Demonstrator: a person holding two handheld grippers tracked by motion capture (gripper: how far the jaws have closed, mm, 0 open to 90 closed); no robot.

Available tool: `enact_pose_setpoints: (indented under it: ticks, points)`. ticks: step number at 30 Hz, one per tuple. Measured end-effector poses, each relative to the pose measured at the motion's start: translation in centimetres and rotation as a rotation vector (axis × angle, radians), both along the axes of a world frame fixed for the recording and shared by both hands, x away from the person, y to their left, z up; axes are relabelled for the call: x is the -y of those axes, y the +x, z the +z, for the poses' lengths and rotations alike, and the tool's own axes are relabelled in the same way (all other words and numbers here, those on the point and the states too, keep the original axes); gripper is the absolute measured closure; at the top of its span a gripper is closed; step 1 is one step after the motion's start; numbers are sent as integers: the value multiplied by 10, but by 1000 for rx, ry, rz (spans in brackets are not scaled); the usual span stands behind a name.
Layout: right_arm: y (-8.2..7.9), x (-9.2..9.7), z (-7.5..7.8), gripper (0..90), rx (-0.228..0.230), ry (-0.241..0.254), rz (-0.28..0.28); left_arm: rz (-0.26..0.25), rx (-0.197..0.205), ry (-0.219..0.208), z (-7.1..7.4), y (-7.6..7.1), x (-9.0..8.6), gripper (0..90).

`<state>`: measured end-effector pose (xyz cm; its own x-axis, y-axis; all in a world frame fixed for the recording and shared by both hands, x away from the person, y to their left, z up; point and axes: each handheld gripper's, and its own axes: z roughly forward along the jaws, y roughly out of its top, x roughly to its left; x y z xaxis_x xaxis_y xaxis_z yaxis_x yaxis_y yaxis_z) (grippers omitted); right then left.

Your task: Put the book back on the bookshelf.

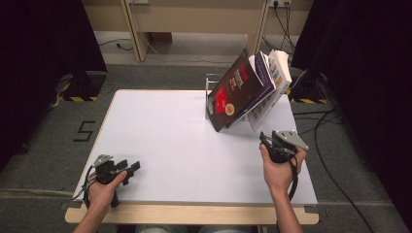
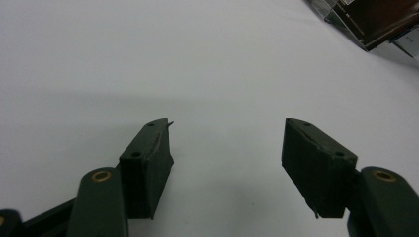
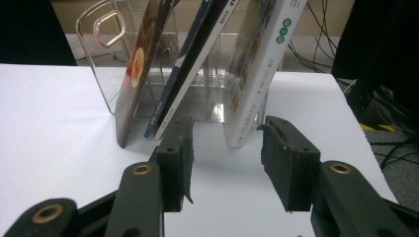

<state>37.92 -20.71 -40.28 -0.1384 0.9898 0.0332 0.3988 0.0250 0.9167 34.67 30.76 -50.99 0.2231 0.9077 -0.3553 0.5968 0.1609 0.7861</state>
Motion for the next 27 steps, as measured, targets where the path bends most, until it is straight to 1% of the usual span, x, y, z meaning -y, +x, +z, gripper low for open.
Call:
enact_pose_setpoints:
  ticks: [14,17,25,27]
  points:
    - [-6,9,-7,555,-10,3,-14,2,1,-1,0,0,0,349]
    - [-7,11,-8,555,-9,6,-19,1,1,0,0,0,0,349]
    - [-10,15,-9,555,-15,-5,-26,2,2,-1,0,0,0,349]
    - [-11,15,-10,555,-16,1,-28,1,2,-1,0,0,0,349]
